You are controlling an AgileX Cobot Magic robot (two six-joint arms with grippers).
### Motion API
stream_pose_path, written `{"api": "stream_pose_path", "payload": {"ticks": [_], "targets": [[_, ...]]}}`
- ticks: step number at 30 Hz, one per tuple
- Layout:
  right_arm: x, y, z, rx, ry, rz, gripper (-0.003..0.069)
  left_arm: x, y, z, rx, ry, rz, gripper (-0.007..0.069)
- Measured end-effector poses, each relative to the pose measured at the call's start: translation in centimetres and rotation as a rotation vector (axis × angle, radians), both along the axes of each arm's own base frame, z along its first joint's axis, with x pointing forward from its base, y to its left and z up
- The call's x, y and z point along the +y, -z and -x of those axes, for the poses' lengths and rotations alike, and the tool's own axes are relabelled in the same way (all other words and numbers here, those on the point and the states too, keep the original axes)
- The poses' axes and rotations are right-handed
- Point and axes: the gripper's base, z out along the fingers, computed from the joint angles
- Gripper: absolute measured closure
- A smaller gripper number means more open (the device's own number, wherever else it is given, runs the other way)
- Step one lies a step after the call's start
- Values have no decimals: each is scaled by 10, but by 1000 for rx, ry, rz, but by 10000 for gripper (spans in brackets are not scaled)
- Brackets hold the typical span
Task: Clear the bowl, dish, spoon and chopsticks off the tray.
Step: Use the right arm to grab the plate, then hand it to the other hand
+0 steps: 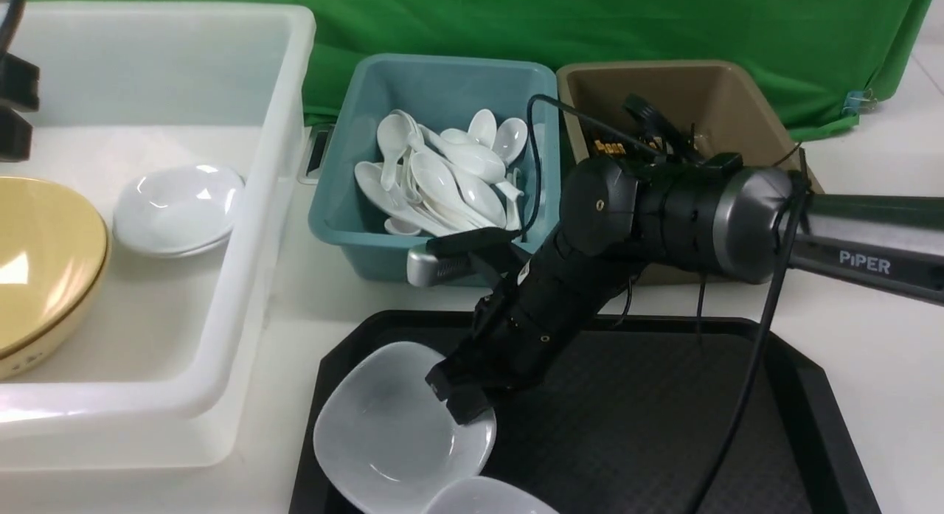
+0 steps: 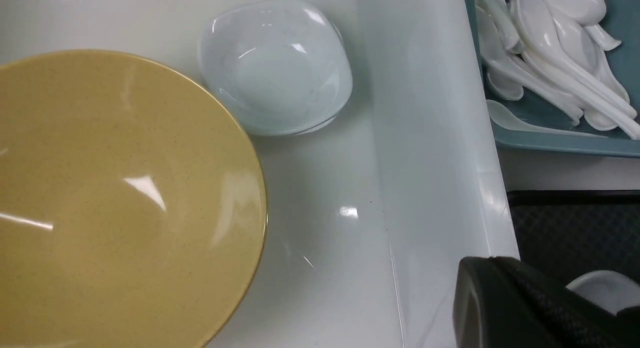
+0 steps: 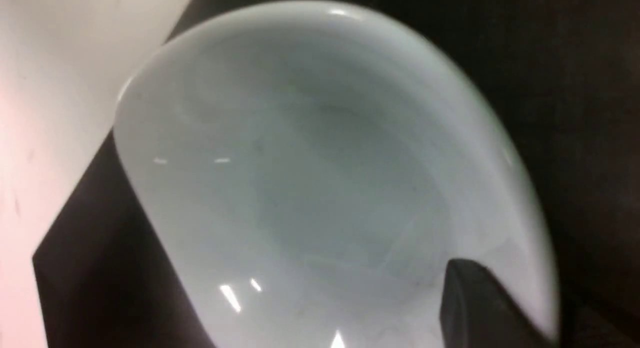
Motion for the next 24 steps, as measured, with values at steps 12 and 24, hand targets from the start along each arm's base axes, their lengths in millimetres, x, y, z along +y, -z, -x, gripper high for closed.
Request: {"api": "stream_pose_path", "payload": {"ticks": [12, 24], "targets": [[-38, -127, -19, -305, 78, -163, 633, 6, -3, -3, -42, -49, -43, 634], [45, -182, -87, -539, 164, -548, 633, 29, -4, -1, -53, -336, -111, 630]]}}
